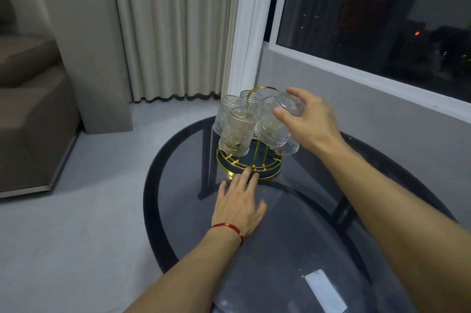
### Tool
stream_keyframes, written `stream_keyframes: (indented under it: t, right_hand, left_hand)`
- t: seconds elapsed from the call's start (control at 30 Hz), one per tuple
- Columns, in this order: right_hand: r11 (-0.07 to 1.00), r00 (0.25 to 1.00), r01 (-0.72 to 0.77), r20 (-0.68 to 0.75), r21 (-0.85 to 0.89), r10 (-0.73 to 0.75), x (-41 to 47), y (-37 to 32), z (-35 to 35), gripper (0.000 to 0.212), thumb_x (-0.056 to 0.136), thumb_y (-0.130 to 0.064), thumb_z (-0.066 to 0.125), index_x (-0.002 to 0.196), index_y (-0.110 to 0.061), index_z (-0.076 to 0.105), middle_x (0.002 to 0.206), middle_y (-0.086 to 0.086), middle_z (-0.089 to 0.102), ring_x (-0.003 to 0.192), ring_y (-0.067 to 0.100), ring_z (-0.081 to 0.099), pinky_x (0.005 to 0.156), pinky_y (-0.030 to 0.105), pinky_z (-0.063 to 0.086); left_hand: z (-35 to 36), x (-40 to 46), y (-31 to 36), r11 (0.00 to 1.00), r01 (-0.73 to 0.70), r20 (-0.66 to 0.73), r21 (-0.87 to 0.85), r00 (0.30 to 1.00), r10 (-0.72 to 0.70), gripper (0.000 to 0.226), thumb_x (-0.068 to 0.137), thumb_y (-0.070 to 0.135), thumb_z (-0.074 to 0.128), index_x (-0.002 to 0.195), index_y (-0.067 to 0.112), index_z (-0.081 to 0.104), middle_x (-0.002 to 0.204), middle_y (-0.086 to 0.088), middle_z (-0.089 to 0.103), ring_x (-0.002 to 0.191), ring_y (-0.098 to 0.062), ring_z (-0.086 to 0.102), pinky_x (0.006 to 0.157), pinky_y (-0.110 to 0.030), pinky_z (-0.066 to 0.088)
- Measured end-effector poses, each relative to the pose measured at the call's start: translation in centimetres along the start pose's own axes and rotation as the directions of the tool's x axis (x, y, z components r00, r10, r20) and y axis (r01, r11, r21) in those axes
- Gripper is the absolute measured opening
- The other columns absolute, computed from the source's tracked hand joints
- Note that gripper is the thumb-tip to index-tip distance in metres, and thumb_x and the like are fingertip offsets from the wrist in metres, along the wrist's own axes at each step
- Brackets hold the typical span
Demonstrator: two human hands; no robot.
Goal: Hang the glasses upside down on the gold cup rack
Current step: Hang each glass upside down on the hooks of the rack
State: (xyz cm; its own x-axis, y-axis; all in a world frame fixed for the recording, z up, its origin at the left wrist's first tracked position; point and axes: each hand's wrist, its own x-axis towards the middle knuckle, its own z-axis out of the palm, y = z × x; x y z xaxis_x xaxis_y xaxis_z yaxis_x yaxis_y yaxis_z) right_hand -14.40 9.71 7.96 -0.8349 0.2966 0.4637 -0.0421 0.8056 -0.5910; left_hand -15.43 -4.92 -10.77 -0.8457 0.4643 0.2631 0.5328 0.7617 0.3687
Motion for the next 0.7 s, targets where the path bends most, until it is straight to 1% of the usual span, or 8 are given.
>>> stream_keyframes:
  t: [0.13,0.23,0.37,0.43,0.5,0.6,0.7]
  right_hand:
    - [0.995,0.999,0.029,0.048,-0.099,-0.024,1.6,-0.3,2.3,0.058,0.093,-0.048,0.068,0.145,-0.022,0.061,0.147,0.006,0.064,0.141,0.029,0.053,0.117,0.051,0.042]
    - [0.98,0.997,0.055,0.07,-0.189,-0.042,2.1,0.2,3.9,0.055,0.095,-0.05,0.063,0.143,-0.024,0.063,0.142,0.007,0.067,0.136,0.033,0.054,0.112,0.05,0.044]
    - [0.927,0.996,0.078,0.068,-0.367,-0.057,1.9,1.0,5.5,0.054,0.098,-0.056,0.054,0.144,-0.029,0.061,0.137,0.009,0.068,0.129,0.034,0.049,0.106,0.051,0.039]
    - [0.901,0.994,0.099,0.073,-0.421,-0.075,1.6,1.6,5.9,0.053,0.099,-0.057,0.051,0.143,-0.03,0.062,0.136,0.008,0.067,0.126,0.032,0.045,0.103,0.051,0.037]
    - [0.9,0.992,0.12,0.083,-0.42,-0.093,1.3,2.0,6.3,0.053,0.1,-0.057,0.05,0.142,-0.028,0.063,0.138,0.007,0.064,0.126,0.031,0.042,0.104,0.05,0.037]
    - [0.911,0.993,0.111,0.089,-0.397,-0.082,1.0,2.4,6.5,0.052,0.101,-0.058,0.048,0.142,-0.028,0.063,0.145,0.004,0.056,0.132,0.029,0.04,0.105,0.05,0.035]
    - [0.888,0.989,0.111,0.134,-0.447,-0.056,0.8,2.3,6.1,0.054,0.103,-0.059,0.042,0.147,-0.031,0.054,0.154,0.004,0.048,0.139,0.03,0.035,0.107,0.052,0.033]
  left_hand:
    - [0.1,0.1,0.0,1.0,0.008,-0.005,0.0,1.0,-0.008,0.068,0.098,0.044,0.045,0.158,0.019,0.025,0.17,0.002,0.012,0.154,-0.019,0.014,0.123,-0.051,0.01]
    - [0.1,0.1,0.0,1.0,0.012,-0.002,-0.004,1.0,-0.012,0.068,0.097,0.044,0.045,0.157,0.018,0.027,0.169,0.001,0.014,0.153,-0.019,0.016,0.123,-0.051,0.01]
    - [0.1,0.0,0.1,1.0,0.008,-0.017,-0.013,1.0,-0.009,0.066,0.096,0.043,0.045,0.154,0.015,0.033,0.168,0.0,0.018,0.152,-0.02,0.019,0.123,-0.052,0.013]
    - [0.1,0.0,0.1,1.0,0.006,-0.012,-0.01,1.0,-0.006,0.065,0.096,0.043,0.045,0.154,0.015,0.033,0.169,0.0,0.017,0.153,-0.02,0.018,0.123,-0.052,0.013]
    - [0.1,0.0,0.1,1.0,0.003,-0.012,-0.004,1.0,-0.003,0.063,0.097,0.043,0.045,0.153,0.016,0.034,0.169,0.0,0.016,0.153,-0.02,0.017,0.124,-0.052,0.013]
    - [0.1,0.0,0.1,1.0,0.003,-0.012,0.003,1.0,-0.003,0.061,0.097,0.041,0.046,0.153,0.017,0.035,0.169,0.0,0.016,0.153,-0.019,0.016,0.124,-0.052,0.013]
    - [0.1,0.0,0.1,1.0,-0.001,-0.004,0.013,1.0,0.001,0.059,0.097,0.042,0.045,0.151,0.019,0.036,0.169,0.0,0.015,0.153,-0.02,0.017,0.124,-0.052,0.013]
